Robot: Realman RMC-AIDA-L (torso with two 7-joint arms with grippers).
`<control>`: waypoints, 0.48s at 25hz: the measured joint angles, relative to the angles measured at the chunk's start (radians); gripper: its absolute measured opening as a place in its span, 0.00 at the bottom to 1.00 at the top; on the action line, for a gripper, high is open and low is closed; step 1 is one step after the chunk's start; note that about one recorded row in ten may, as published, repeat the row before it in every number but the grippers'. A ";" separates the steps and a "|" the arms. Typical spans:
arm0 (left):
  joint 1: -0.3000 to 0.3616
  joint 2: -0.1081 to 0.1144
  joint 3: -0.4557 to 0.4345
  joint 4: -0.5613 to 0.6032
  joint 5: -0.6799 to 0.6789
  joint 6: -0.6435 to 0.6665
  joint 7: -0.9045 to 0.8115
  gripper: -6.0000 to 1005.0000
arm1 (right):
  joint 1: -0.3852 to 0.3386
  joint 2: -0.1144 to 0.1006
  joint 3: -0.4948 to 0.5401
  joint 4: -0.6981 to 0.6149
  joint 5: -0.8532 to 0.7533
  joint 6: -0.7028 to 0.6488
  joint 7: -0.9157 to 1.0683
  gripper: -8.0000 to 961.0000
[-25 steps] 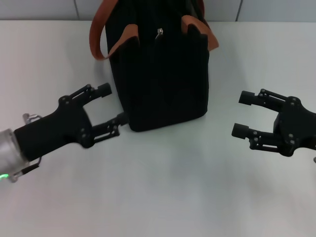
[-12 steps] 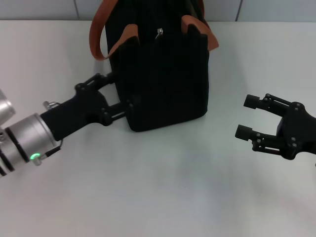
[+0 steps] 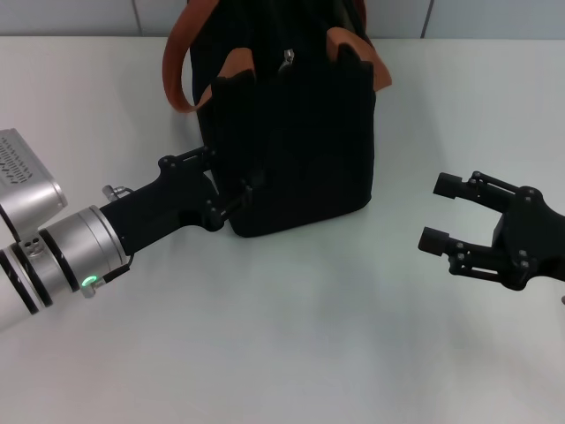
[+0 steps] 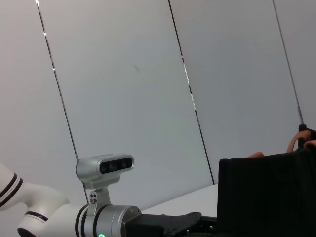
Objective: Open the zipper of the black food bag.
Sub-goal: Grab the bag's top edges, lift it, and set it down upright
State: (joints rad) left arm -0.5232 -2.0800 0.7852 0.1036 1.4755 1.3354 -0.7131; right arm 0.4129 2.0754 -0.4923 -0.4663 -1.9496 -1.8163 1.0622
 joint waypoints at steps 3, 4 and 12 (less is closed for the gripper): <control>0.001 0.000 0.000 0.000 0.000 0.002 -0.002 0.59 | -0.001 0.000 0.000 0.000 0.000 0.000 -0.001 0.86; 0.001 0.000 0.001 0.000 0.001 0.003 -0.004 0.57 | -0.001 0.001 0.000 0.000 0.000 -0.001 -0.001 0.86; 0.012 0.002 0.023 0.001 0.016 0.045 -0.008 0.29 | 0.000 0.002 0.000 0.000 0.000 -0.003 -0.001 0.86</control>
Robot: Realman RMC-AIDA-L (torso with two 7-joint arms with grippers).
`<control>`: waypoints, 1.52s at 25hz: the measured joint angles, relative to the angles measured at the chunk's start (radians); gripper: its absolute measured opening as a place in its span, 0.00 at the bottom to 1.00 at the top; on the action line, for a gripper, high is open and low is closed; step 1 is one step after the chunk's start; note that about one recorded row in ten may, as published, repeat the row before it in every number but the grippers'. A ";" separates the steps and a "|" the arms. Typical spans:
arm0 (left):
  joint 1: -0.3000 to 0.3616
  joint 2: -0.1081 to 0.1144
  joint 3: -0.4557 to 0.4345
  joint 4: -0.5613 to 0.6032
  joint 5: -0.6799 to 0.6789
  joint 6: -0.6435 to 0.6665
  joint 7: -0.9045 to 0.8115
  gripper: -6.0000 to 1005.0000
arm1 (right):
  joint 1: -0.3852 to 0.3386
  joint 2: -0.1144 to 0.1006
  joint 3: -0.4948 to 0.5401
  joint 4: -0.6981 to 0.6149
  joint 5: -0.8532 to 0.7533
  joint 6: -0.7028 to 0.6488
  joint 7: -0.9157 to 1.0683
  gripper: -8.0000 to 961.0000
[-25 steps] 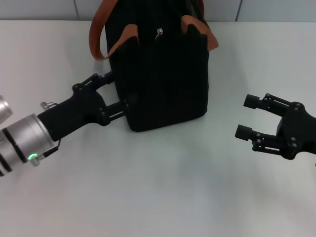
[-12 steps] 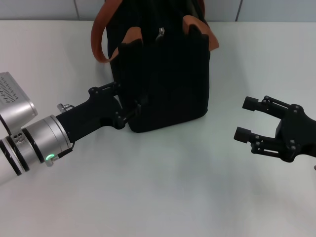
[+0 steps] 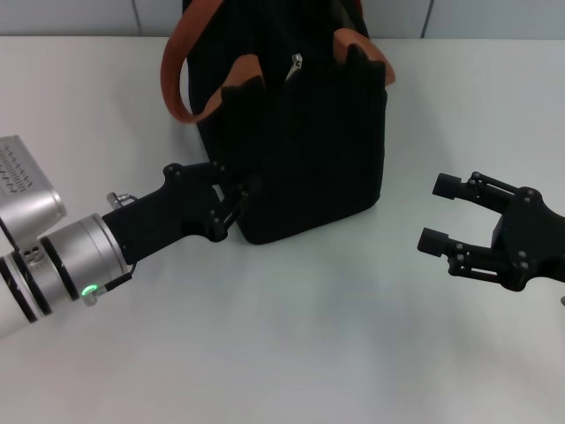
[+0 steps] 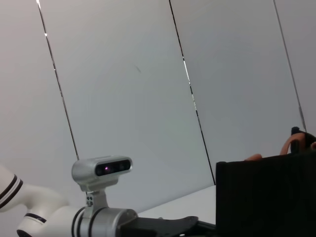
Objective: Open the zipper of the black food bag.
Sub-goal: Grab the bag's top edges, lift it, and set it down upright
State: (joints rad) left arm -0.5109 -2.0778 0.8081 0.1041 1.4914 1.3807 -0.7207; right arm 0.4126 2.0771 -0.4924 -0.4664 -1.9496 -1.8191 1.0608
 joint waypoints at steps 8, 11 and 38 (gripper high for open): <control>0.130 0.018 0.131 0.184 0.012 0.163 -0.142 0.14 | 0.005 0.000 0.005 0.000 0.000 0.002 -0.001 0.86; 0.177 0.018 0.131 0.235 0.010 0.185 -0.168 0.01 | 0.015 0.001 0.006 0.000 0.000 0.006 -0.002 0.86; 0.001 -0.002 0.110 0.065 -0.166 0.107 -0.171 0.44 | 0.000 0.003 0.026 0.019 0.002 0.077 -0.005 0.86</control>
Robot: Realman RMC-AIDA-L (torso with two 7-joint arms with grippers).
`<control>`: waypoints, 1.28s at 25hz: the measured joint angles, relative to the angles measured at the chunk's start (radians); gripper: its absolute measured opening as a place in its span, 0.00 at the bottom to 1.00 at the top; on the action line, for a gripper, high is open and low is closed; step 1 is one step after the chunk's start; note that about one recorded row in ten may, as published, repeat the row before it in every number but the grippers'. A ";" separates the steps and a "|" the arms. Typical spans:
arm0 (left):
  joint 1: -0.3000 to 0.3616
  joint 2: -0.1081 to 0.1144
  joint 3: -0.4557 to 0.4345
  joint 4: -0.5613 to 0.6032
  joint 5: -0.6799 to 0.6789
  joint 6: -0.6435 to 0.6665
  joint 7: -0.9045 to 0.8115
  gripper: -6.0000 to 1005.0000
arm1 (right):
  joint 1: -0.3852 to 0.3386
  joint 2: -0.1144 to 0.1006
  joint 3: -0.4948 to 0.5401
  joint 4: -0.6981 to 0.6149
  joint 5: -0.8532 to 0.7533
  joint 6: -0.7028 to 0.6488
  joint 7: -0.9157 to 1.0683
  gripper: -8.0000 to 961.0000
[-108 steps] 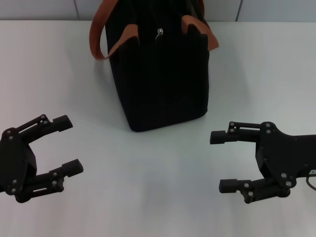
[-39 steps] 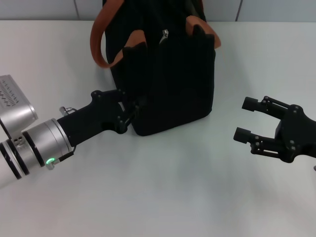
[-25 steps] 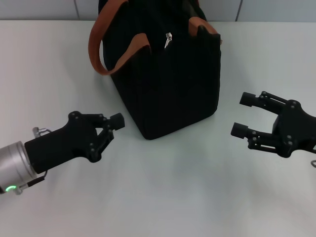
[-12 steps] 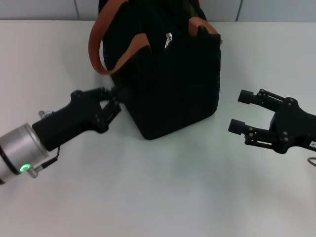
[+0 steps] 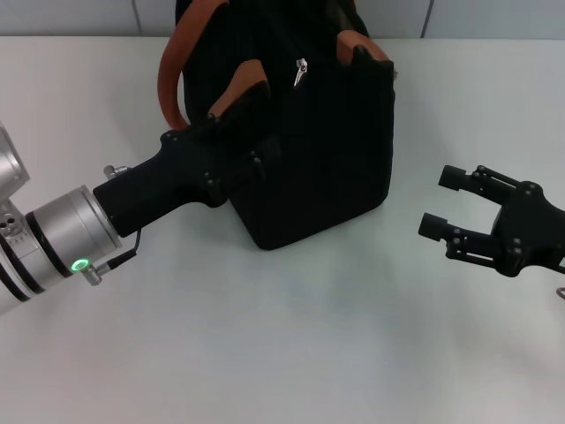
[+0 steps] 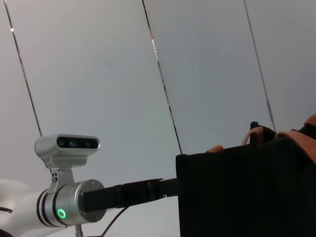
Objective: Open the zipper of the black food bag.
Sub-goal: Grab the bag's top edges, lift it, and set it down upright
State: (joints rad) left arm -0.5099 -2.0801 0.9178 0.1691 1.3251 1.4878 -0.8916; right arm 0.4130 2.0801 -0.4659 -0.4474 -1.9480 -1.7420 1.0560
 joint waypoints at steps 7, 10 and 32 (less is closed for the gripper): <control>-0.024 0.000 0.001 -0.040 -0.001 -0.044 0.041 0.63 | -0.001 0.000 0.007 0.007 0.000 0.002 -0.013 0.86; -0.028 0.000 0.002 -0.050 -0.002 -0.046 0.060 0.63 | -0.001 0.000 0.007 0.007 0.000 0.002 -0.014 0.86; -0.041 0.000 0.004 -0.051 -0.001 -0.042 0.063 0.11 | 0.011 0.000 0.009 0.022 0.000 0.030 -0.024 0.86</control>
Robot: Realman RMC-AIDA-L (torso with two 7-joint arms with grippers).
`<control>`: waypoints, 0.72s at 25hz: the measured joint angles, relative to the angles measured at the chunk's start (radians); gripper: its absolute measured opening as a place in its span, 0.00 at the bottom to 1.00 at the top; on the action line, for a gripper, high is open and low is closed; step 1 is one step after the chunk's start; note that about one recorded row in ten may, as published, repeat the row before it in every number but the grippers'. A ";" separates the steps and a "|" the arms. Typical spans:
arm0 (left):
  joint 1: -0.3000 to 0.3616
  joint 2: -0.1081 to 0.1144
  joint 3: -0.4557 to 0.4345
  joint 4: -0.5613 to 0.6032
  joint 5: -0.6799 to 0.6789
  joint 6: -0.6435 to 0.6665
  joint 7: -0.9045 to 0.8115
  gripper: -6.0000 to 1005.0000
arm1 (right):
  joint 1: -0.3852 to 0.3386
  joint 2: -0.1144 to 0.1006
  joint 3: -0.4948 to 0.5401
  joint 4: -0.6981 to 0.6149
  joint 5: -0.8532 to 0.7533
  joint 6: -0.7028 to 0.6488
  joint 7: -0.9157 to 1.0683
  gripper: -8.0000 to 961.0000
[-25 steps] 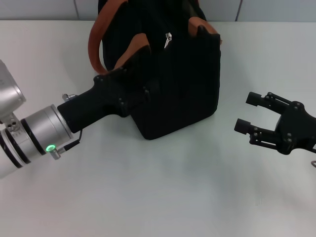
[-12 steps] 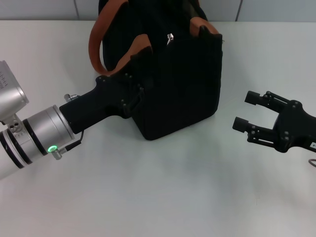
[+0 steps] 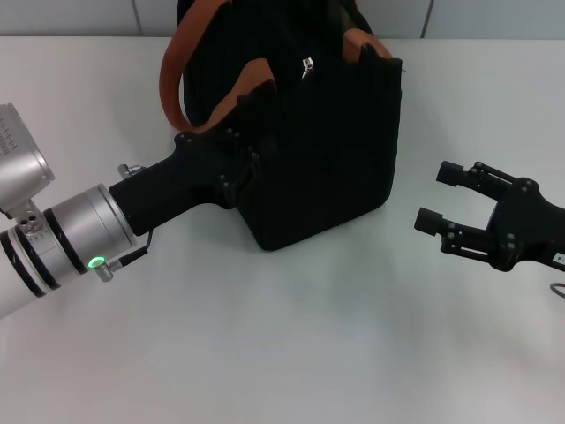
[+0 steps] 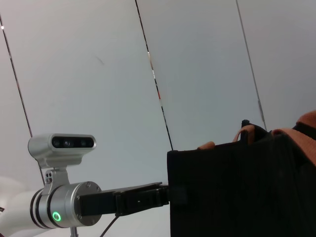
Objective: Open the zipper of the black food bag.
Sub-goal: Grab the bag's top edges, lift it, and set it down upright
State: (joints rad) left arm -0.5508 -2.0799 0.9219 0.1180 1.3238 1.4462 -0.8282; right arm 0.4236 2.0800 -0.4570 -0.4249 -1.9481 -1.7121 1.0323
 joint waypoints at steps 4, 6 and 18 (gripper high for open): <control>0.000 0.000 0.000 0.001 0.007 0.006 -0.001 0.11 | 0.000 0.000 0.000 -0.001 0.000 0.001 0.000 0.86; 0.005 0.001 0.003 0.006 0.020 0.018 -0.006 0.11 | 0.003 0.000 0.000 -0.001 0.000 0.002 0.000 0.86; 0.212 0.073 0.024 0.305 0.236 0.310 -0.169 0.11 | 0.037 0.000 0.000 0.002 0.000 0.013 0.000 0.86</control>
State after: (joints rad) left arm -0.3391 -2.0072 0.9456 0.4228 1.5603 1.7562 -0.9973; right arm 0.4608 2.0800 -0.4571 -0.4225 -1.9481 -1.6992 1.0323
